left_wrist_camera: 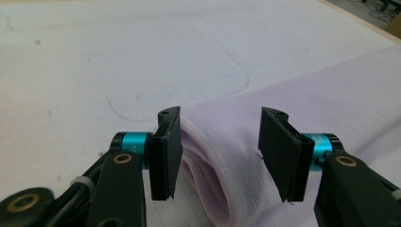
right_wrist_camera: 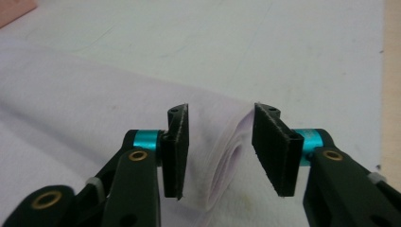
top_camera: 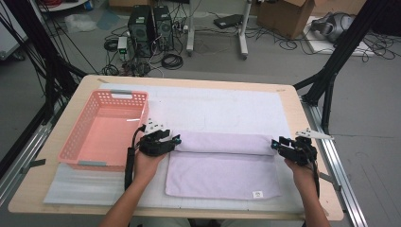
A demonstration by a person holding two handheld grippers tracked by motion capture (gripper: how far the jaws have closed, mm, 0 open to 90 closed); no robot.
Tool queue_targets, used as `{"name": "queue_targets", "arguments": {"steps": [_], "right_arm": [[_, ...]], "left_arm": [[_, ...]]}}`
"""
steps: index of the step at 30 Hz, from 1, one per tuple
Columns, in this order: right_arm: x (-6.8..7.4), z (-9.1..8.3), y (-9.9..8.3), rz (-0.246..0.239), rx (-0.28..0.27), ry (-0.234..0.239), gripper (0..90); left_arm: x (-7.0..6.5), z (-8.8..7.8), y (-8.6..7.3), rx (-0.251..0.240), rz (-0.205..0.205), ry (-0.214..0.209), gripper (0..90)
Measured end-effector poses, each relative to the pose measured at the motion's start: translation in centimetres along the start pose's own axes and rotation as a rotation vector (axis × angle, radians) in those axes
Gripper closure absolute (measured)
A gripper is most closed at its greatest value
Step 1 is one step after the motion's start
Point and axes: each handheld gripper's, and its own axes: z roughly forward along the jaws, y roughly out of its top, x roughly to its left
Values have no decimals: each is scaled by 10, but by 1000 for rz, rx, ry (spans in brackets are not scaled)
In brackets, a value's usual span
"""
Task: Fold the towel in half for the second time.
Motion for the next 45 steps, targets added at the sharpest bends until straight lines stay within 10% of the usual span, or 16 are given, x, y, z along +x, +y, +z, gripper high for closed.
{"name": "queue_targets", "arguments": {"steps": [9,14,28,45], "right_arm": [[-7,34,25,20,131,-40,459],[-6,44,24,-20,205,30,839],[18,-7,-10,-96,0,14,857],[45,-73,-55,-102,-57,-6,889]], "left_arm": [[14,33,8,92,-49,-7,532],[9,34,5,121,-14,-49,824],[-9,-17,-9,-7,44,-91,830],[-39,-70,-58,-49,64,-118,818]]}}
